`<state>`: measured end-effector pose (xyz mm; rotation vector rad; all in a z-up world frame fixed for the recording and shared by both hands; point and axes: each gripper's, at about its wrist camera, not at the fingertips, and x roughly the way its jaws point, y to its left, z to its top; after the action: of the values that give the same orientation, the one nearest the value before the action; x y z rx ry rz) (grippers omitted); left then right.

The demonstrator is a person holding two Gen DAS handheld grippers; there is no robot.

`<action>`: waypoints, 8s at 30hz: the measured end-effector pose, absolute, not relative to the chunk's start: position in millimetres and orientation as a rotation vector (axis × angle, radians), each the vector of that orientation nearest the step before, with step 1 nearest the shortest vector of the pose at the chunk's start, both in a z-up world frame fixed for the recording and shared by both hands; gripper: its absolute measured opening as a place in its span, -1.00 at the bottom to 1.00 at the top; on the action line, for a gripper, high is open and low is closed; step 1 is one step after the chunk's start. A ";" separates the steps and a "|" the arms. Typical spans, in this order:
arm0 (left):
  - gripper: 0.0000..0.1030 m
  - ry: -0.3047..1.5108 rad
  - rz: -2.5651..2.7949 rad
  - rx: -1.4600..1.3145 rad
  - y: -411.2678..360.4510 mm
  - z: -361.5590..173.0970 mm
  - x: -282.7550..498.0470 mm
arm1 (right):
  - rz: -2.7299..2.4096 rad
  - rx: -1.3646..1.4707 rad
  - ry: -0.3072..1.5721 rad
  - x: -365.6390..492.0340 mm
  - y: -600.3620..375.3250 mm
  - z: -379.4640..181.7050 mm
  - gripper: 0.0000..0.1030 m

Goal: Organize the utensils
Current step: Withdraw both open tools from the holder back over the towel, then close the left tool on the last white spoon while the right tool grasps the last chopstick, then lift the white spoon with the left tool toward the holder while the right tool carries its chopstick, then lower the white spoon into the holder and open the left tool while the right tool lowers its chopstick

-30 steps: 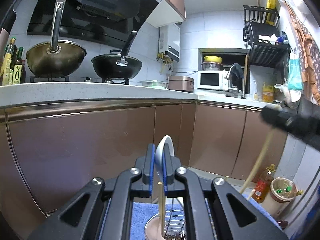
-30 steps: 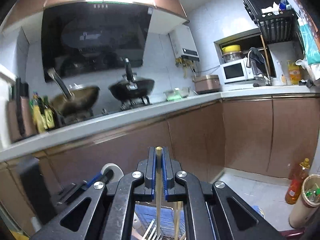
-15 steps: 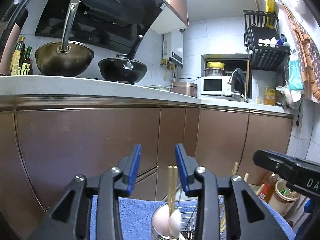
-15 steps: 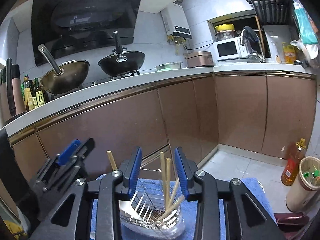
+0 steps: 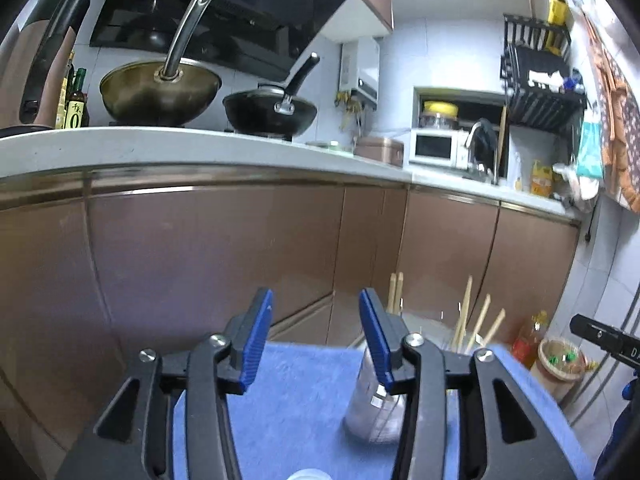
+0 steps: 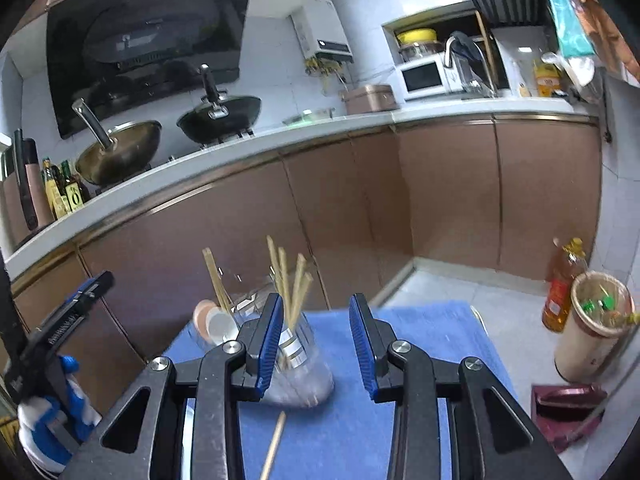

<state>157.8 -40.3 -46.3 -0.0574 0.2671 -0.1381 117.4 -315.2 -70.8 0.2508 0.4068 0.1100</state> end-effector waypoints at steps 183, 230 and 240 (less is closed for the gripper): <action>-0.82 0.495 -0.429 0.131 -69.2 -22.5 54.0 | 0.351 0.128 0.428 17.6 -251.2 -33.8 -0.88; -0.82 0.293 -0.245 0.052 -153.3 -35.1 255.9 | 0.154 0.328 0.113 228.2 -285.6 -48.0 -0.86; -0.81 0.301 -0.246 0.069 -157.5 -59.3 252.4 | 0.186 0.345 0.189 213.4 -291.8 -65.1 -0.85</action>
<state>252.4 -157.5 -59.3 0.0694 0.3013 -0.2464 213.4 -291.8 -65.1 0.3453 0.1892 0.1859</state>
